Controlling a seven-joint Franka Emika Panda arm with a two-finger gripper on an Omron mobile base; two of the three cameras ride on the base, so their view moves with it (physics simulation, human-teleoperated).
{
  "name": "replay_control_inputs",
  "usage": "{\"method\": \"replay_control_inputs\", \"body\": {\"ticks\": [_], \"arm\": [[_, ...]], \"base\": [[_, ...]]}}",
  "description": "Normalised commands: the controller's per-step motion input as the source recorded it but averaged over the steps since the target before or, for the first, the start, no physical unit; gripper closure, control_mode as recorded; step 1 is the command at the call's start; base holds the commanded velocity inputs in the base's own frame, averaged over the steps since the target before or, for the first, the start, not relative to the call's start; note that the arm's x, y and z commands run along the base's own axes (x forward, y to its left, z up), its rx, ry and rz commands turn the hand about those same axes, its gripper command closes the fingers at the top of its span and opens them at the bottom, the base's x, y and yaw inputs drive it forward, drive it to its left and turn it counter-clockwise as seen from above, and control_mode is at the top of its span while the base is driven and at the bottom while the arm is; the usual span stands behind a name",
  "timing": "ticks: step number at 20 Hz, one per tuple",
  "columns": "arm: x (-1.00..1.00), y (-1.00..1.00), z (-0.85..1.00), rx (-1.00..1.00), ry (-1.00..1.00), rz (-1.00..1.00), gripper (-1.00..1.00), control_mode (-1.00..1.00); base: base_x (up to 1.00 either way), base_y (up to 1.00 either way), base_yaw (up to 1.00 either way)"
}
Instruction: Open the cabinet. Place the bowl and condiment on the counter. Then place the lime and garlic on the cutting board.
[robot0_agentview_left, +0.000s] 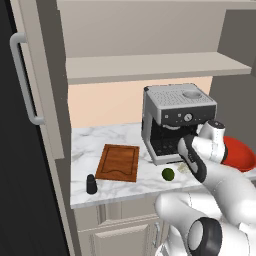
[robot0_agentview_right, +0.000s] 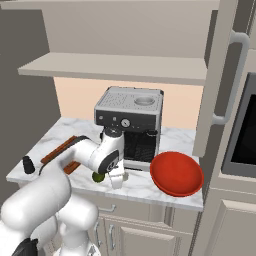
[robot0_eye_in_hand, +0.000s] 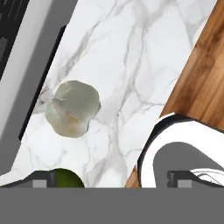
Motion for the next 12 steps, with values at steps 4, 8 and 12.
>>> {"method": "replay_control_inputs", "body": {"ticks": [4, 8, 12], "arm": [[0.12, 0.0, -0.14, 0.0, 0.0, 0.0, -1.0, -1.0], [0.14, 0.0, -0.11, 0.0, 0.0, 0.0, -1.0, -1.0], [0.14, 0.0, -0.1, 0.0, 0.0, 0.0, -1.0, -1.0]], "base": [[0.0, 0.0, 0.0], [0.0, 0.0, 0.0], [0.0, 0.0, 0.0]]}}
